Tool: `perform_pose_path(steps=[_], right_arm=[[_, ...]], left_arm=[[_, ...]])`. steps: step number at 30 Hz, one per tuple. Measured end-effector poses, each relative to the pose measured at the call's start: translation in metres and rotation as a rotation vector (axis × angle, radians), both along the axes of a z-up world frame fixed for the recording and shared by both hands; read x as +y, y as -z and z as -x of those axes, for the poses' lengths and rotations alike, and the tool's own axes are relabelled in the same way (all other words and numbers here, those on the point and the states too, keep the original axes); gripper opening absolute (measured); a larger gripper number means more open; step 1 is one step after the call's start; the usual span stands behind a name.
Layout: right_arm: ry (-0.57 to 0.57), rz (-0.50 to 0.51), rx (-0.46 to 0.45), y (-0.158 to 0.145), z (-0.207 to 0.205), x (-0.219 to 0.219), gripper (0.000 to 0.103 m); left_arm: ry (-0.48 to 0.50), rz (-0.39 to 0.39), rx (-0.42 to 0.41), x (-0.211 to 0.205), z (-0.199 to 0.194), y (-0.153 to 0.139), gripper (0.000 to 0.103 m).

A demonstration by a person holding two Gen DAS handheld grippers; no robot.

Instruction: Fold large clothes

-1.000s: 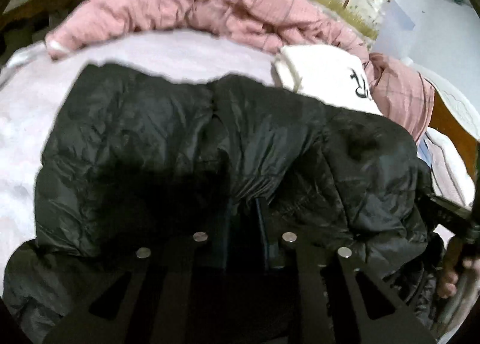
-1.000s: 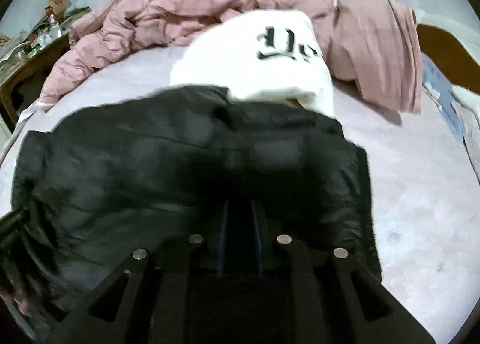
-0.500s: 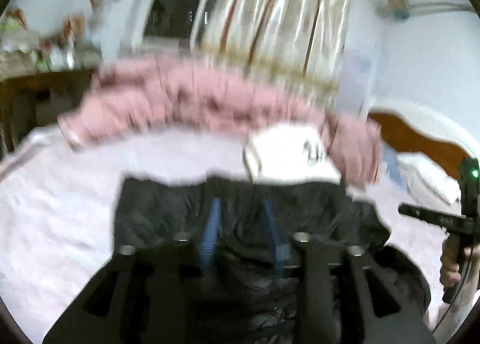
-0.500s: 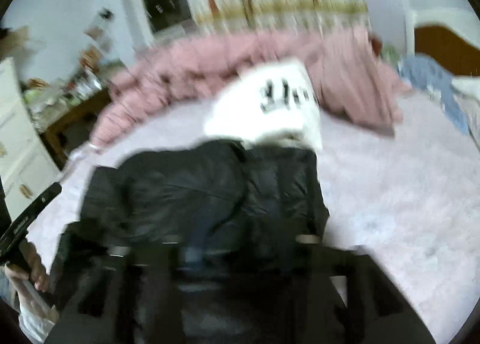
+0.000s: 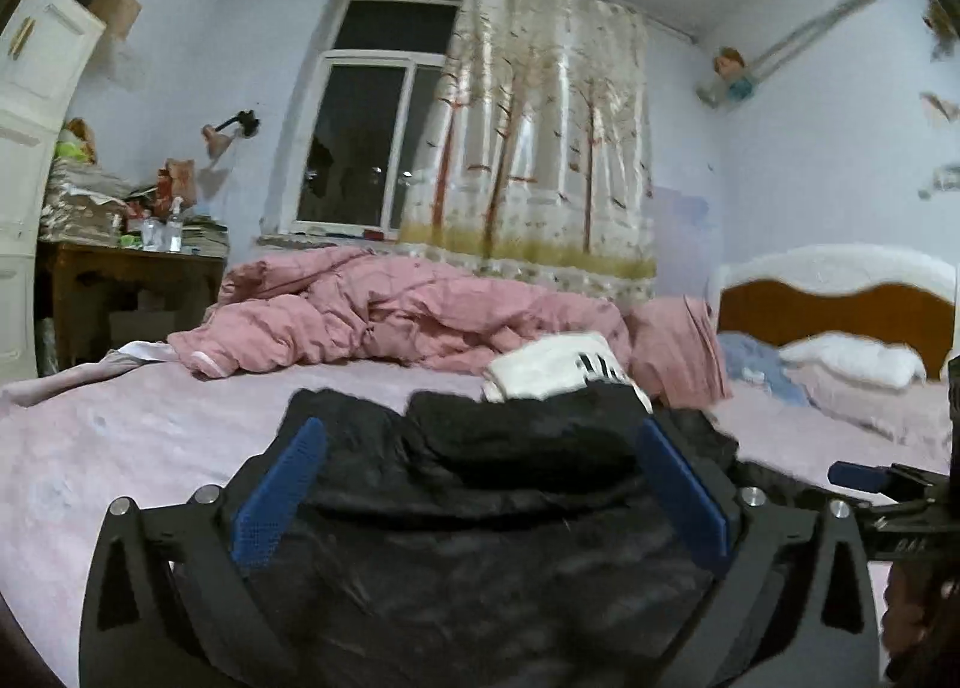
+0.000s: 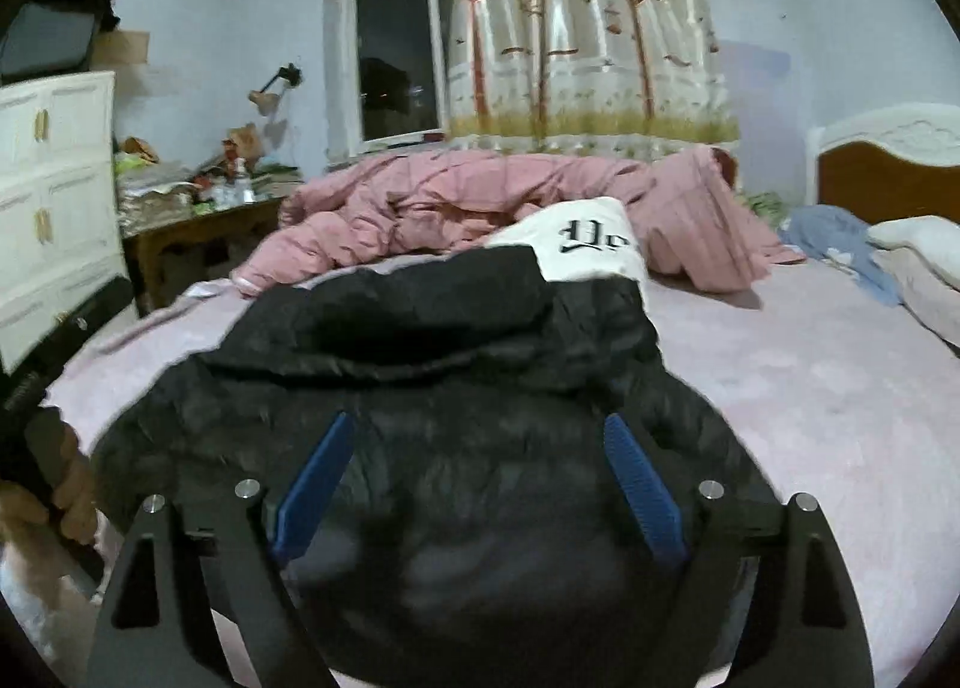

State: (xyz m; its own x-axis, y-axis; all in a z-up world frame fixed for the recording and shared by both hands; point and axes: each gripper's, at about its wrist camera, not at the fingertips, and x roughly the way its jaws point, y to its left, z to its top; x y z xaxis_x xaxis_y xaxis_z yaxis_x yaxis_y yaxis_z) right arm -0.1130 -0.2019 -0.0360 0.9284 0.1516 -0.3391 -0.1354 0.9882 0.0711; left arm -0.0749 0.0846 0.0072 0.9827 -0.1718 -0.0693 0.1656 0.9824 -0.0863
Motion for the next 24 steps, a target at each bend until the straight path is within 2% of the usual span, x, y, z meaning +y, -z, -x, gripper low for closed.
perform_pose_path(steps=[3, 6, 11, 17, 20, 21, 23, 24], right_arm=[[0.054, 0.025, 0.029, 0.015, 0.009, 0.013, 0.087], [0.053, 0.012, 0.08, 0.025, 0.02, 0.019, 0.087], [-0.006, -0.11, 0.175, 0.046, 0.043, 0.007, 0.087], [0.11, -0.203, 0.281, 0.072, 0.047, -0.029, 0.087], [0.151, -0.324, 0.293, 0.083, 0.047, -0.06, 0.088], [0.154, -0.362, 0.287, 0.086, 0.048, -0.067, 0.089], [0.152, -0.441, 0.266, 0.091, 0.045, -0.08, 0.101], [0.146, -0.461, 0.264, 0.091, 0.041, -0.083, 0.103]], left_arm=[[-0.006, -0.027, 0.021, -0.013, 0.004, 0.013, 0.103], [0.002, -0.036, 0.054, -0.019, 0.011, 0.023, 0.103], [-0.001, -0.027, 0.066, -0.02, 0.027, 0.038, 0.103], [-0.036, -0.044, 0.108, -0.019, 0.03, 0.057, 0.103], [-0.057, -0.04, 0.098, -0.01, 0.042, 0.063, 0.103], [-0.065, -0.037, 0.093, -0.006, 0.046, 0.067, 0.103], [-0.063, -0.029, 0.108, -0.001, 0.049, 0.076, 0.103], [-0.051, -0.024, 0.128, 0.001, 0.046, 0.08, 0.103]])
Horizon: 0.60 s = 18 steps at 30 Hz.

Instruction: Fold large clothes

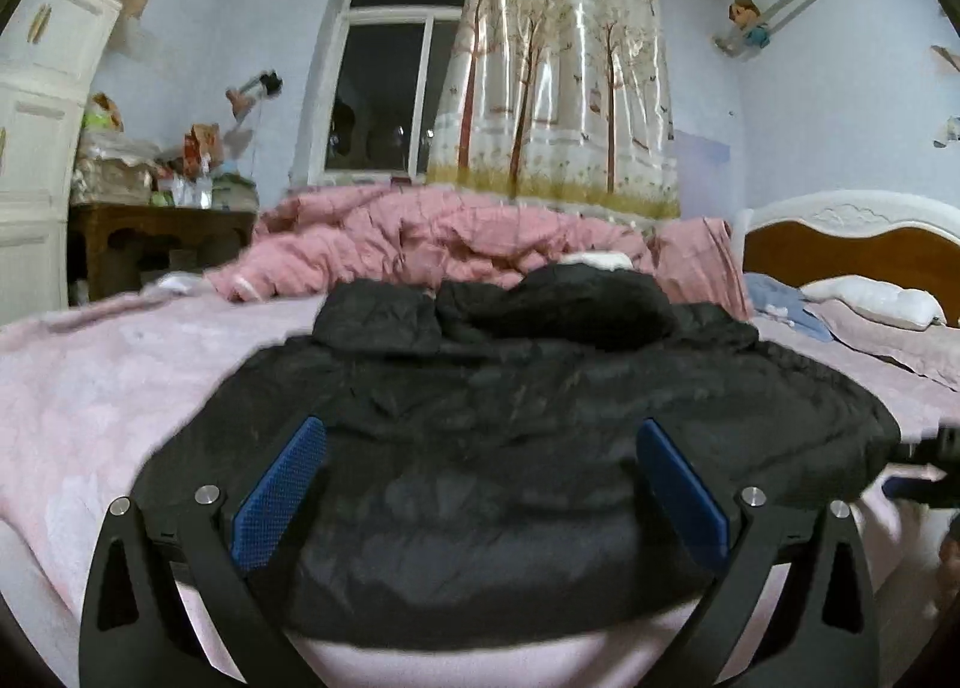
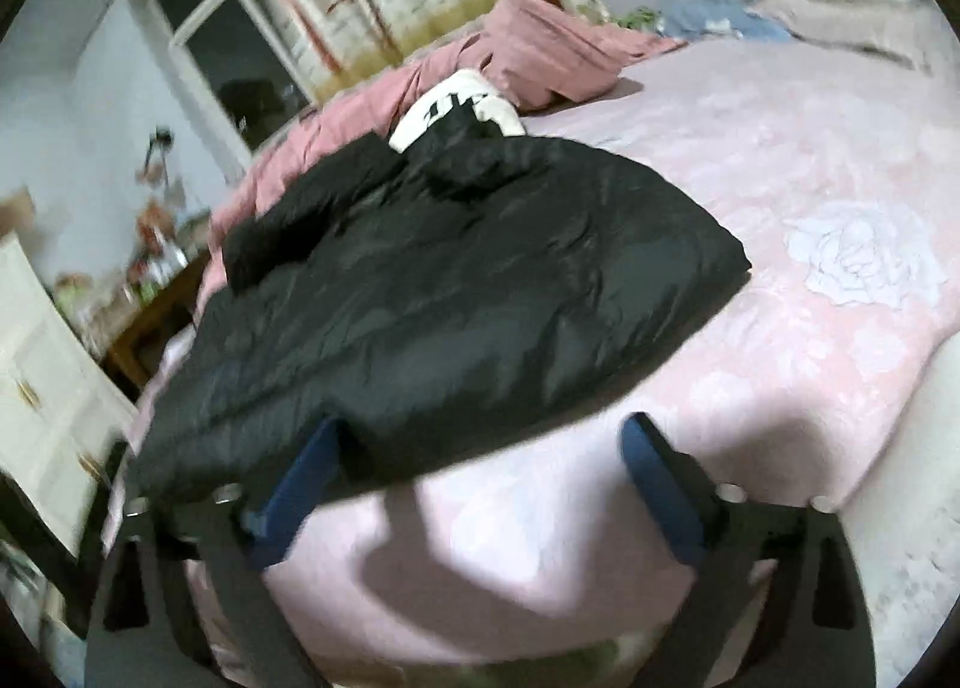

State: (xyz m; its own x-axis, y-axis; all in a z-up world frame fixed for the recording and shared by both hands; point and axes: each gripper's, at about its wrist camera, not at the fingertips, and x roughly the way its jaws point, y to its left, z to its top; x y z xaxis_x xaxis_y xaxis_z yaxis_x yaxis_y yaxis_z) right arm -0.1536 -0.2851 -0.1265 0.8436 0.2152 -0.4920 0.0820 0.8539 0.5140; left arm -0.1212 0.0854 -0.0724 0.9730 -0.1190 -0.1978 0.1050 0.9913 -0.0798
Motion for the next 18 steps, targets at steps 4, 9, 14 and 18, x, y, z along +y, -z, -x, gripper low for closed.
perform_pose_path(steps=[4, 9, 14, 18], right_arm=[[-0.009, 0.0, -0.041, -0.004, -0.017, 0.0, 0.103], [-0.007, -0.057, -0.142, 0.0, -0.023, -0.006, 0.103], [0.006, 0.059, -0.162, 0.001, -0.022, 0.009, 0.103], [-0.009, 0.086, -0.167, 0.001, -0.022, 0.009, 0.103]], left_arm=[[0.058, 0.026, 0.072, -0.001, -0.006, 0.01, 0.103], [0.043, 0.029, 0.055, -0.008, 0.002, 0.022, 0.103], [0.033, 0.018, 0.072, -0.013, 0.003, 0.024, 0.103], [0.039, 0.02, 0.071, -0.014, 0.003, 0.026, 0.103]])
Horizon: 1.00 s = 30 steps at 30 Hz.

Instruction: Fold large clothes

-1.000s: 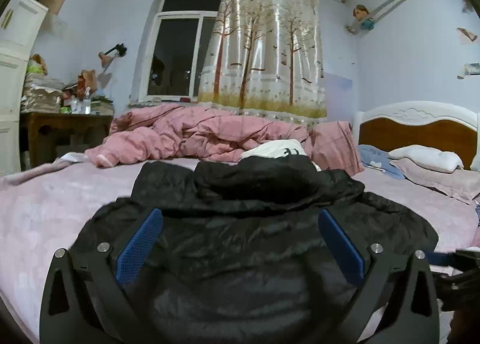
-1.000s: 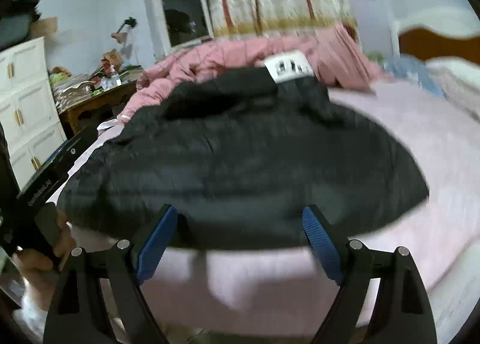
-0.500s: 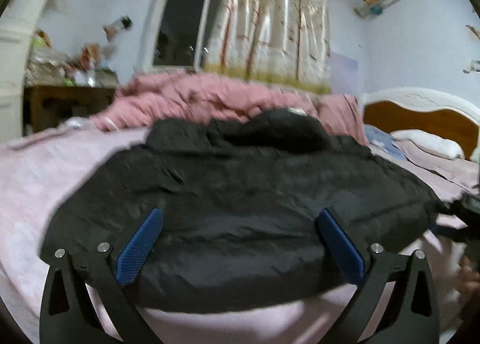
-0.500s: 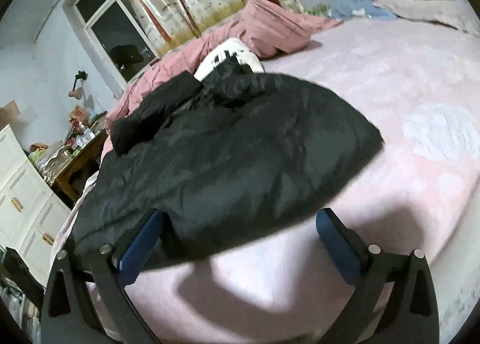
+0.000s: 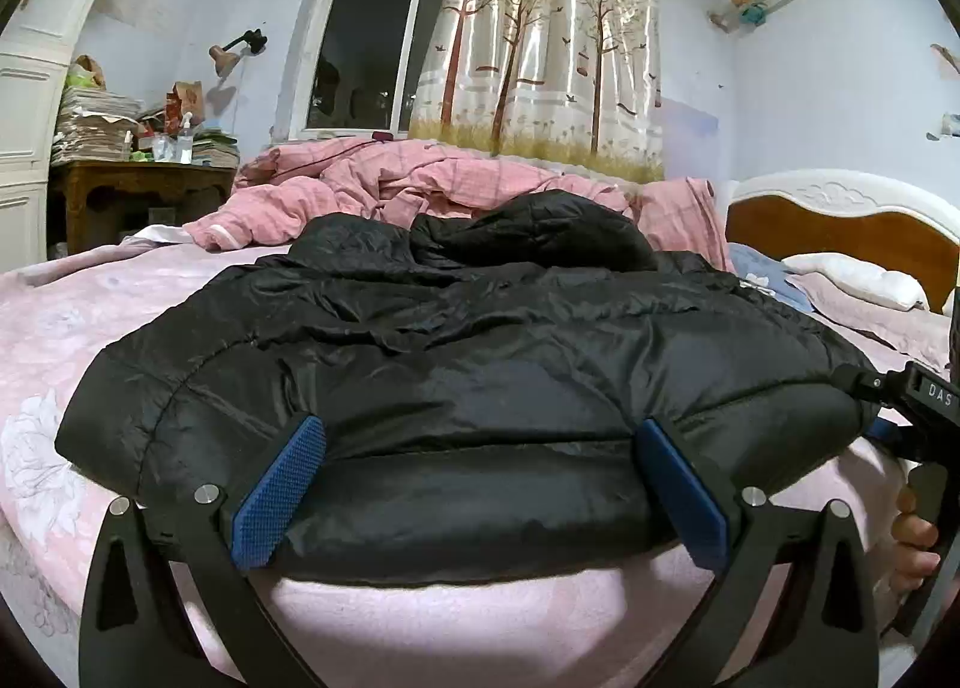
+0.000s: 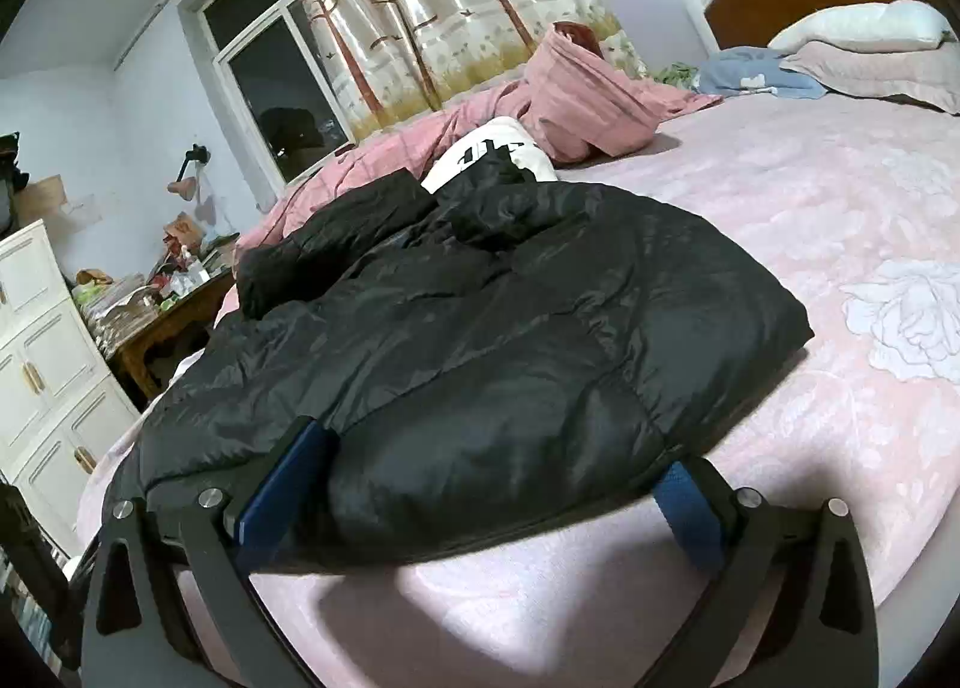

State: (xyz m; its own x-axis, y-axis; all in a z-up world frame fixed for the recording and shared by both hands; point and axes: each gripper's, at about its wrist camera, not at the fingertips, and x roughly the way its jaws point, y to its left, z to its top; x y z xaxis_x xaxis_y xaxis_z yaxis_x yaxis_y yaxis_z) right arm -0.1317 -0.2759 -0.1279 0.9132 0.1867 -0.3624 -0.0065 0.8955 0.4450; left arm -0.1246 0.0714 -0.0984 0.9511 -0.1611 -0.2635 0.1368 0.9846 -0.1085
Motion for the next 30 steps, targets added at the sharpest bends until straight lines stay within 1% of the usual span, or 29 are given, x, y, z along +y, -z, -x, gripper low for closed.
perform_pose_path(steps=[3, 5, 6, 8, 9, 11, 12, 13, 15, 17, 19, 21, 22, 24, 25, 26, 27, 28, 29, 30], right_arm=[[0.016, -0.005, -0.001, -0.001, 0.0, 0.001, 0.103], [0.017, -0.004, 0.0, -0.001, -0.001, 0.001, 0.103], [0.013, -0.002, 0.005, -0.001, -0.001, 0.0, 0.103], [-0.019, 0.041, 0.034, -0.003, -0.005, 0.001, 0.102], [-0.033, 0.066, 0.038, -0.005, -0.006, 0.002, 0.102], [-0.035, 0.059, 0.039, -0.004, -0.006, 0.001, 0.102], [-0.031, 0.042, 0.033, -0.004, -0.005, 0.0, 0.102], [-0.029, 0.029, 0.03, -0.003, -0.005, -0.002, 0.102], [-0.025, 0.003, 0.023, -0.002, -0.004, -0.006, 0.1], [-0.011, -0.004, 0.014, -0.001, -0.002, -0.009, 0.094], [-0.004, -0.007, 0.01, 0.0, -0.001, -0.012, 0.092], [-0.006, -0.026, 0.008, 0.0, -0.001, -0.014, 0.091], [-0.004, -0.04, 0.005, 0.0, 0.0, -0.017, 0.089], [-0.008, -0.055, 0.007, 0.0, 0.0, -0.022, 0.085], [-0.013, -0.055, 0.01, 0.0, 0.0, -0.024, 0.076], [-0.018, -0.052, 0.009, -0.001, 0.001, -0.025, 0.051], [-0.038, -0.051, 0.011, -0.003, 0.0, -0.026, 0.043], [-0.052, -0.061, 0.009, -0.005, -0.001, -0.029, 0.032], [-0.055, -0.073, 0.006, -0.007, 0.0, -0.031, 0.024], [-0.07, -0.067, -0.005, -0.012, 0.003, -0.031, 0.022]], left_arm=[[-0.013, -0.006, 0.004, 0.0, 0.004, -0.001, 0.103], [-0.03, -0.006, 0.007, 0.001, 0.014, -0.001, 0.103], [-0.023, 0.012, 0.028, 0.002, 0.018, 0.0, 0.103], [-0.009, 0.065, 0.092, 0.006, 0.024, 0.003, 0.103], [-0.009, 0.086, 0.1, 0.008, 0.029, 0.004, 0.103], [-0.005, 0.124, 0.133, 0.012, 0.034, 0.006, 0.103], [-0.018, 0.166, 0.169, 0.018, 0.033, 0.007, 0.103], [-0.02, 0.224, 0.191, 0.025, 0.034, 0.009, 0.103], [0.01, 0.317, 0.18, 0.039, 0.036, 0.009, 0.103], [0.044, 0.325, 0.198, 0.047, 0.028, 0.009, 0.103], [0.028, 0.349, 0.198, 0.055, 0.022, 0.005, 0.103], [0.022, 0.417, 0.185, 0.064, 0.013, -0.003, 0.103], [0.023, 0.452, 0.184, 0.07, 0.007, -0.005, 0.103], [0.023, 0.547, 0.206, 0.085, -0.005, -0.001, 0.102], [0.011, 0.588, 0.209, 0.092, -0.01, 0.0, 0.089], [-0.022, 0.583, 0.211, 0.094, -0.013, -0.002, 0.057], [-0.038, 0.548, 0.228, 0.094, -0.017, -0.006, 0.038], [-0.002, 0.524, 0.255, 0.093, -0.023, -0.008, 0.021], [0.031, 0.522, 0.269, 0.092, -0.027, -0.011, 0.016], [0.035, 0.515, 0.261, 0.091, -0.026, -0.016, 0.014]])
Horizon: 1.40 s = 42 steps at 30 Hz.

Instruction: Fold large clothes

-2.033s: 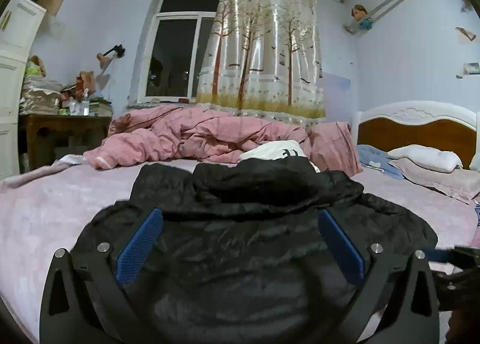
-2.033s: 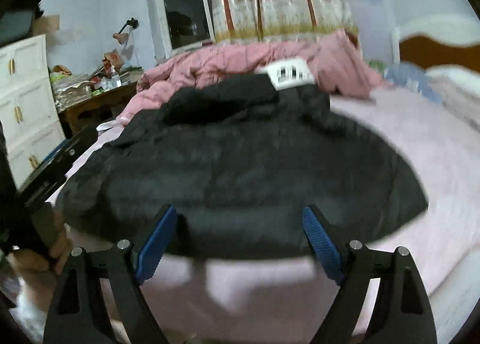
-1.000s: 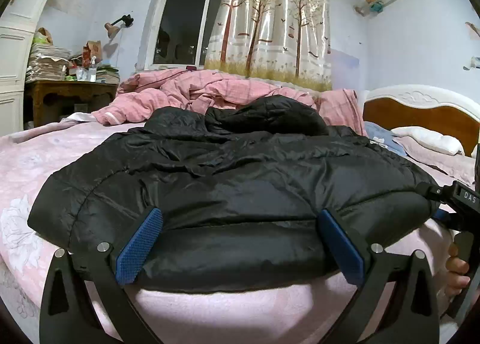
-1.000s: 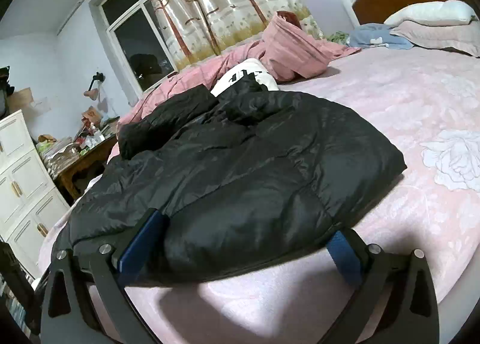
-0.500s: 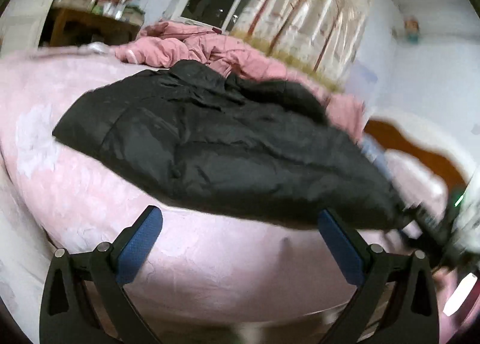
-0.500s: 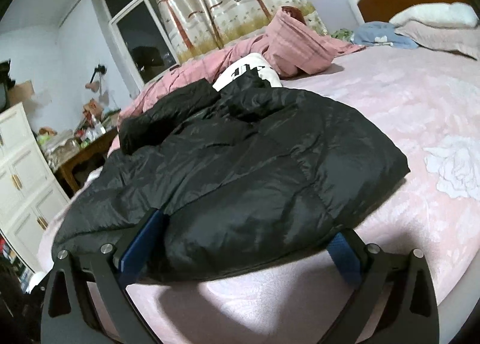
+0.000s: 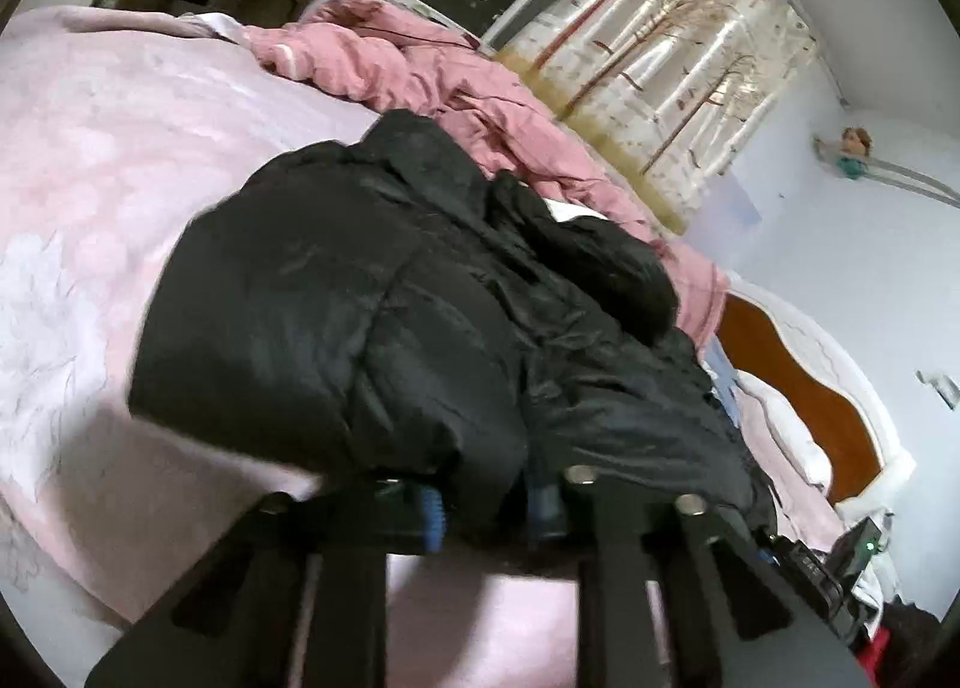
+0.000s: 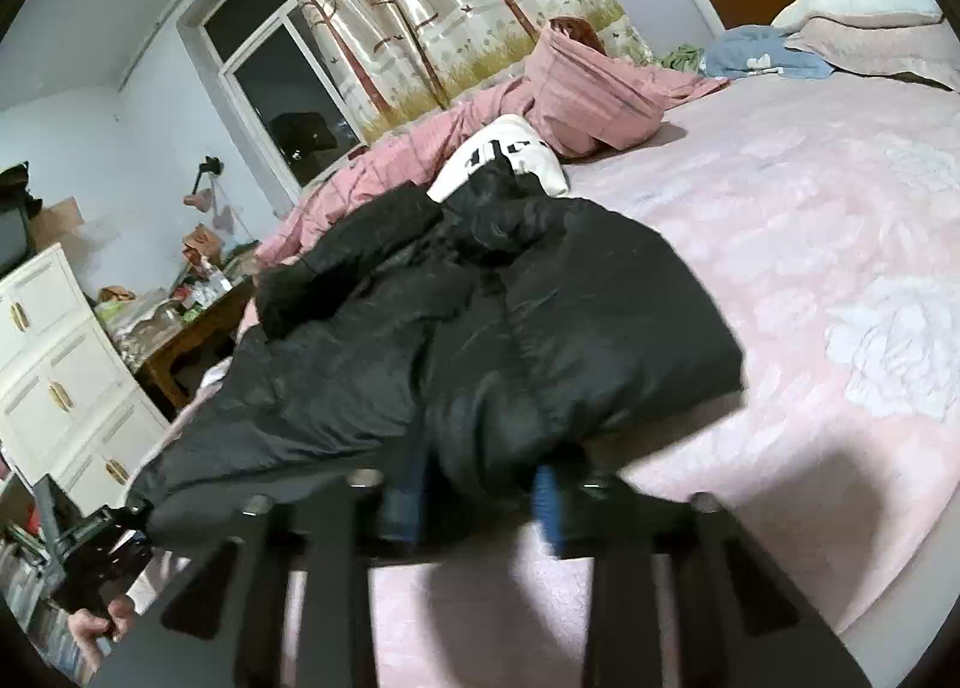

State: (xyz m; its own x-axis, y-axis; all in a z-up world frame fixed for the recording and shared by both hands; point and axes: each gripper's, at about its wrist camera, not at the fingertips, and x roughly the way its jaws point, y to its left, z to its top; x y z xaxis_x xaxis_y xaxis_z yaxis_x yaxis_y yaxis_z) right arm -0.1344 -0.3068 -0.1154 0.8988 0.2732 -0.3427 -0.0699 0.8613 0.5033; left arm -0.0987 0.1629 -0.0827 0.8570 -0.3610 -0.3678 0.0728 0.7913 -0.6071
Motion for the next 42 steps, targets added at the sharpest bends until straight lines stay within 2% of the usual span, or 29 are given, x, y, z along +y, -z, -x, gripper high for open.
perform_pose_path(steps=[2, 4, 8, 11, 13, 16, 18, 20, 22, 24, 27, 30, 33, 38, 42], right_arm=[[-0.003, 0.06, -0.041, -0.011, 0.007, 0.005, 0.017], [0.022, 0.109, -0.106, -0.026, 0.02, 0.014, 0.015], [0.048, 0.025, -0.185, -0.042, 0.065, 0.014, 0.014], [0.029, 0.035, -0.198, -0.055, 0.092, 0.016, 0.014], [0.038, 0.076, -0.204, -0.066, 0.1, 0.019, 0.014], [0.043, 0.077, -0.235, -0.084, 0.091, 0.02, 0.014], [0.043, 0.077, -0.262, -0.107, 0.071, 0.02, 0.014], [0.042, 0.096, -0.293, -0.134, 0.044, 0.022, 0.014], [0.041, 0.126, -0.292, -0.158, 0.013, 0.027, 0.014], [0.05, 0.157, -0.237, -0.18, -0.034, 0.032, 0.014], [0.006, 0.129, -0.135, -0.194, -0.095, 0.031, 0.014], [-0.013, 0.147, -0.06, -0.194, -0.143, 0.031, 0.015], [-0.033, 0.136, 0.027, -0.182, -0.188, 0.03, 0.016], [-0.03, 0.118, 0.11, -0.157, -0.24, 0.027, 0.017], [-0.028, 0.147, 0.152, -0.137, -0.274, 0.034, 0.02]], left_arm=[[-0.017, -0.056, -0.035, -0.003, 0.004, -0.013, 0.01], [-0.047, -0.079, -0.072, -0.007, 0.012, -0.026, 0.008], [-0.063, -0.052, -0.141, -0.002, 0.047, -0.049, 0.008], [-0.077, -0.087, -0.184, -0.002, 0.071, -0.067, 0.008], [-0.073, -0.086, -0.209, -0.002, 0.074, -0.076, 0.008], [-0.083, -0.075, -0.209, -0.002, 0.058, -0.088, 0.008], [-0.078, -0.062, -0.224, -0.001, 0.034, -0.105, 0.008], [-0.081, -0.099, -0.246, -0.005, 0.005, -0.131, 0.008], [-0.083, -0.114, -0.218, -0.007, -0.03, -0.153, 0.008], [-0.063, -0.086, -0.201, -0.005, -0.06, -0.17, 0.008], [-0.093, -0.181, -0.161, -0.016, -0.104, -0.183, 0.008], [-0.058, -0.166, -0.079, -0.016, -0.154, -0.178, 0.008], [-0.043, -0.183, 0.003, -0.018, -0.194, -0.166, 0.008], [-0.036, -0.274, 0.072, -0.031, -0.234, -0.147, 0.009], [-0.04, -0.295, 0.142, -0.032, -0.262, -0.127, 0.011]])
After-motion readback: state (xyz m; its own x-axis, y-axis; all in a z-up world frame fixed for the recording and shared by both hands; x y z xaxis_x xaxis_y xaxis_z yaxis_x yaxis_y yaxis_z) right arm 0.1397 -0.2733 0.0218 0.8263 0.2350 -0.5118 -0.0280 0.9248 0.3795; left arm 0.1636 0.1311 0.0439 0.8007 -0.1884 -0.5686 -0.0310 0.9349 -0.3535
